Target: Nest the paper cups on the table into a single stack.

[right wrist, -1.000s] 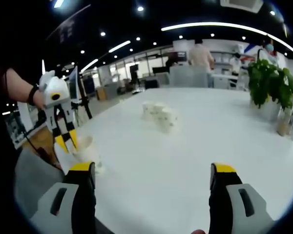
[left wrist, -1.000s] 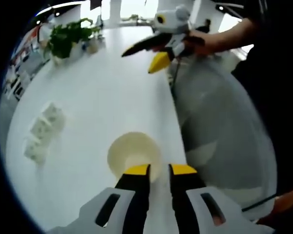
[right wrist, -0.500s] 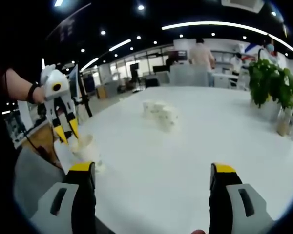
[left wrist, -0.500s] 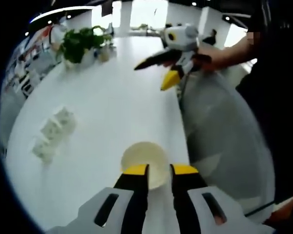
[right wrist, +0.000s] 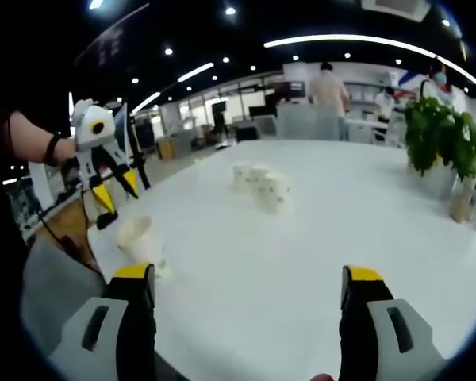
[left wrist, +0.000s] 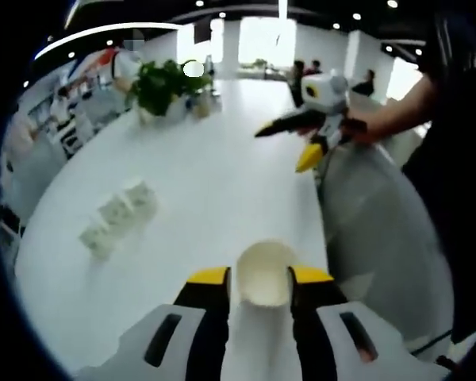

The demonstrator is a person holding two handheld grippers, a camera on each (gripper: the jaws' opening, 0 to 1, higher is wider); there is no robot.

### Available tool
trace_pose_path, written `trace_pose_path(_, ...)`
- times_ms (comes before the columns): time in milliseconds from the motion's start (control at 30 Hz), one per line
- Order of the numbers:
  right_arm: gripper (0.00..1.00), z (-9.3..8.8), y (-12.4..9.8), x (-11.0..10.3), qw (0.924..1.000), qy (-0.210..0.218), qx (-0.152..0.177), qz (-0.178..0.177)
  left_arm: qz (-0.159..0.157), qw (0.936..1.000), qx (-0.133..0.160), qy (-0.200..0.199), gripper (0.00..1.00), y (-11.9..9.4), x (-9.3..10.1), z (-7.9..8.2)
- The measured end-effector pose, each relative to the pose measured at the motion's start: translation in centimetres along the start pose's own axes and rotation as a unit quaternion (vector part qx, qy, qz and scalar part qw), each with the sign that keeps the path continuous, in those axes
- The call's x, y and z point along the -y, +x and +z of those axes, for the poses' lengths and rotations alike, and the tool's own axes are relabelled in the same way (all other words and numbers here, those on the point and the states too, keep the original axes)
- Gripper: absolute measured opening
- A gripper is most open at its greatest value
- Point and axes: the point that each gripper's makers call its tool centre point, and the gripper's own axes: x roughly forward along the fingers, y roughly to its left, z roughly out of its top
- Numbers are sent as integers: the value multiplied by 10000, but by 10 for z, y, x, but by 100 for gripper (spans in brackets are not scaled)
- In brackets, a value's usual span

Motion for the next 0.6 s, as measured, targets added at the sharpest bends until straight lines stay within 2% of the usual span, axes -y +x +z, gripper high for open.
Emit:
trace_pose_path(67,96,0,0,-1,10000,-19,-3,9,100,9998,172,-51,30,-4,-4,3)
trace_pose_path(267,96,1,0,-4,10000,-42,1,58,379,9978,422,-347,35,-14,-16,4)
trace_pose_path(400,96,2,0,-8,9999,-89,-11,108,539,9944,671,-612,37,-21,-22,5)
trace_pose_path(600,96,7,1,-11,9998,-131,-14,176,651,9916,780,-805,36,-28,-25,-2)
